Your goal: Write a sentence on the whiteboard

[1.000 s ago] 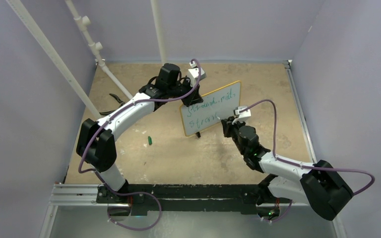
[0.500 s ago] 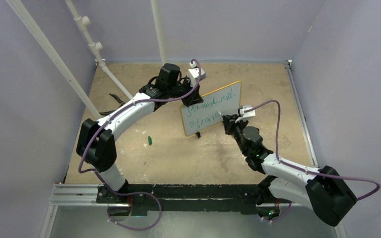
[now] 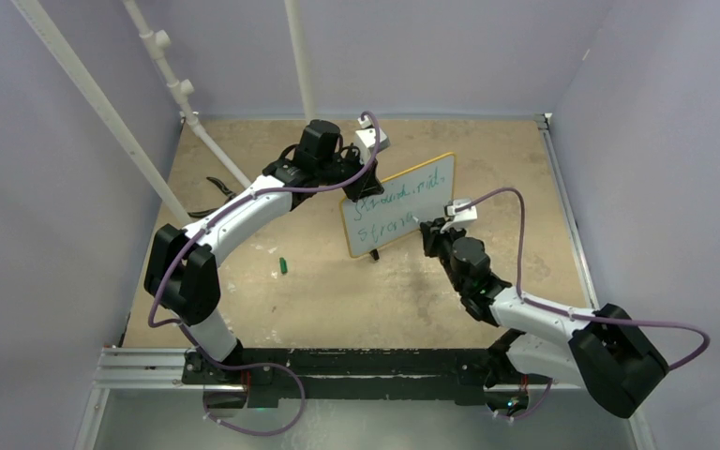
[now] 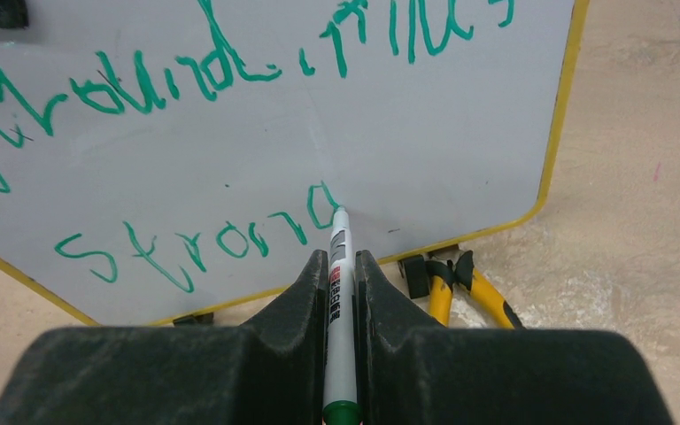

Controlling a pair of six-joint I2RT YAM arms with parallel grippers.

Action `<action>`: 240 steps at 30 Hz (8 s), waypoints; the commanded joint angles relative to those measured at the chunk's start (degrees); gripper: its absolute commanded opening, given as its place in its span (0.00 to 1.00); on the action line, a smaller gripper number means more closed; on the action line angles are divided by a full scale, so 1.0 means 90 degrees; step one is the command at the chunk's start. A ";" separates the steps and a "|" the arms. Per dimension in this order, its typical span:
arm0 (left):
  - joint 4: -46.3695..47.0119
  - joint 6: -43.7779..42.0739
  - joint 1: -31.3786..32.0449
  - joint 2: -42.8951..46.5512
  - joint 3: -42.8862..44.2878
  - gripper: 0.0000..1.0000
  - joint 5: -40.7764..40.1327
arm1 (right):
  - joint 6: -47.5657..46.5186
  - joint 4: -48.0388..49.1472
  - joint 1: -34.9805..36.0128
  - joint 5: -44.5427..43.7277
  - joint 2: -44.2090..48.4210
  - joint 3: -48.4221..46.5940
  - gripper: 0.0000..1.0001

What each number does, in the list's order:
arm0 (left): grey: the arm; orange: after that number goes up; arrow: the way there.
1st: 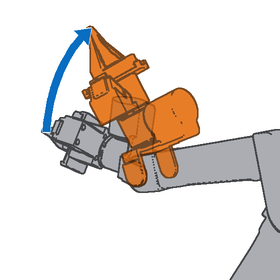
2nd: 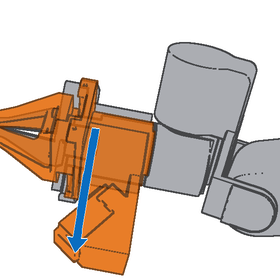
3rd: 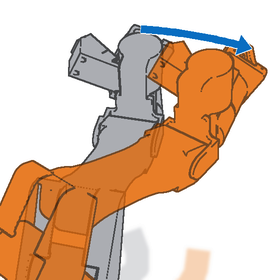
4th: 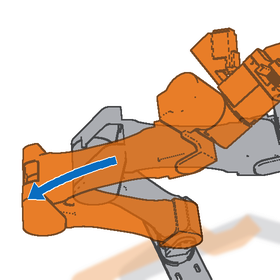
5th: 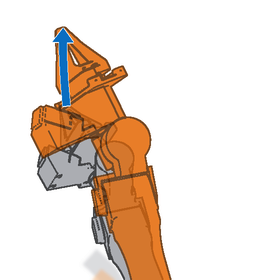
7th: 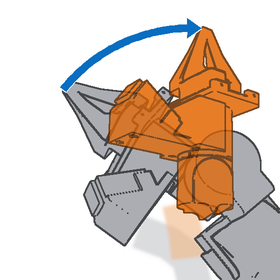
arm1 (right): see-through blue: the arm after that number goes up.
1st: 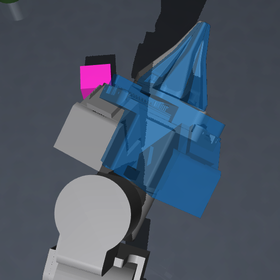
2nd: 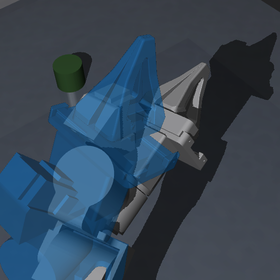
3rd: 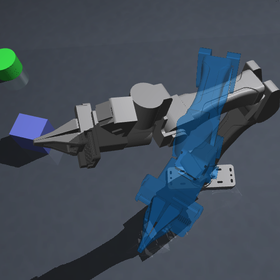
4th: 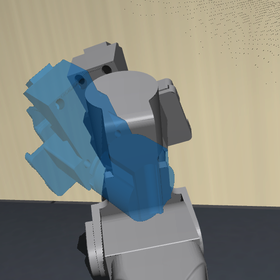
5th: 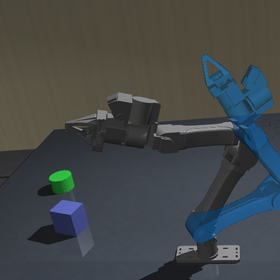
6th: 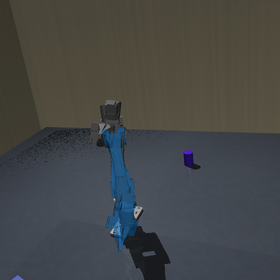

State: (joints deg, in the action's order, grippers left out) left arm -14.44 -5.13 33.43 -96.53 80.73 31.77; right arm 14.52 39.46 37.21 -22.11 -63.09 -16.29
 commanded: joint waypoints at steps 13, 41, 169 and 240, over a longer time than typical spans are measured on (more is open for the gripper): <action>-0.0063 -0.0231 0.0034 0.0052 -0.0150 0.00 0.0061 | 0.0045 -0.0204 0.0006 0.0112 -0.0675 -0.0587 0.00; -0.0007 -0.0222 0.0033 0.0071 -0.0210 0.00 -0.0026 | -0.0247 0.0423 0.0016 0.1417 0.0261 0.0016 0.00; 0.0071 -0.0231 -0.0140 0.0071 -0.0443 0.00 -0.0060 | 0.0762 0.0096 -0.1009 0.0963 0.0847 0.0345 0.00; 0.0042 -0.0261 -0.0140 -0.0037 -0.0444 0.00 -0.0083 | 0.0243 0.1218 -0.1234 0.1271 -0.0296 0.0034 0.00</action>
State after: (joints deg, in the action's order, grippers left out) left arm -11.16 -5.08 32.38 -96.18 78.72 32.16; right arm 18.70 47.97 26.24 -12.45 -64.47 -13.21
